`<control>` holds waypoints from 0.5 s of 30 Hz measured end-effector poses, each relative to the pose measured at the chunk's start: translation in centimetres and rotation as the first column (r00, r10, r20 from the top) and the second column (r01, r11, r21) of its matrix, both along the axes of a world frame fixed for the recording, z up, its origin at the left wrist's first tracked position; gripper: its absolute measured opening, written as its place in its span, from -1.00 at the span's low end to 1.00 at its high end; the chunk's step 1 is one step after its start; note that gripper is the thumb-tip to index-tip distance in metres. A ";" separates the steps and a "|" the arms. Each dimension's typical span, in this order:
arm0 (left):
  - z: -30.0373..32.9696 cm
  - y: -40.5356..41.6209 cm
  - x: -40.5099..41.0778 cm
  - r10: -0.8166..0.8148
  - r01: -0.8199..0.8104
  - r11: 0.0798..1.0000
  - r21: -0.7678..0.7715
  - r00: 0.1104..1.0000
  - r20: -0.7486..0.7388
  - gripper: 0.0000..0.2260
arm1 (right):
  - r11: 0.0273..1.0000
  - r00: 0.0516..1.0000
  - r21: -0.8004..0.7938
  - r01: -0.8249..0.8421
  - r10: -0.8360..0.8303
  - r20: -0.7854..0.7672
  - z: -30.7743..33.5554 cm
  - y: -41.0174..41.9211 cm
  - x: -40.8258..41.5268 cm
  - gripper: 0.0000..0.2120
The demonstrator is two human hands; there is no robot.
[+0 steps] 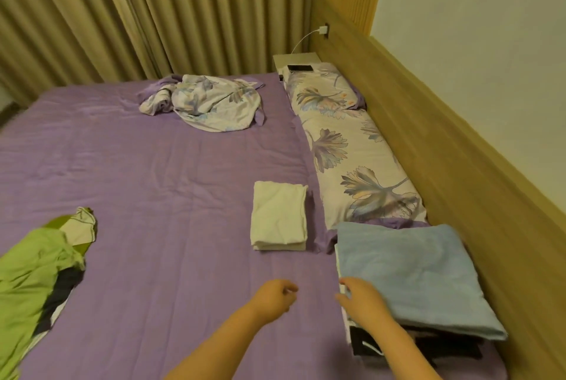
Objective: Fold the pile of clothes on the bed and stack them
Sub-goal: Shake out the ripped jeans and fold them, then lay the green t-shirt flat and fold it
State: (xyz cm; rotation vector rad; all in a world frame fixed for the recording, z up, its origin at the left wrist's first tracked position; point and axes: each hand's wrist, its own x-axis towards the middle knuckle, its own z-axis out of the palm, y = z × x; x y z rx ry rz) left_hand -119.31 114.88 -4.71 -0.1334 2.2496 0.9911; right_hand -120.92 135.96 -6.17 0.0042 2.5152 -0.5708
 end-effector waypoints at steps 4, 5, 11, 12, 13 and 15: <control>0.8 -7.9 5.2 0.166 -0.167 0.986 -0.008 0.985 -0.040 -0.68 | 0.988 0.990 -0.059 -0.141 0.141 -0.002 1.1 -8.3 2.6 -0.57; 1.0 -9.9 6.7 0.211 -0.212 0.977 -0.008 0.976 -0.045 -0.67 | 0.983 0.985 -0.070 -0.170 0.170 -0.009 1.4 -10.5 3.4 -0.58; 1.7 -21.4 17.3 0.398 -0.408 0.911 -0.061 0.908 -0.127 -0.68 | 0.921 0.920 -0.071 -0.383 0.373 -0.123 2.6 -24.2 10.4 -0.62; 1.7 -23.1 19.1 0.425 -0.436 0.898 -0.067 0.896 -0.133 -0.69 | 0.907 0.905 -0.070 -0.415 0.404 -0.137 2.6 -26.4 11.8 -0.63; 1.6 -24.7 20.9 0.448 -0.460 0.885 -0.073 0.884 -0.137 -0.70 | 0.890 0.886 -0.065 -0.451 0.438 -0.151 2.6 -28.5 13.1 -0.63; 1.5 -27.8 24.4 0.492 -0.507 0.857 -0.089 0.858 -0.145 -0.71 | 0.850 0.843 -0.039 -0.525 0.513 -0.165 2.3 -32.6 15.6 -0.62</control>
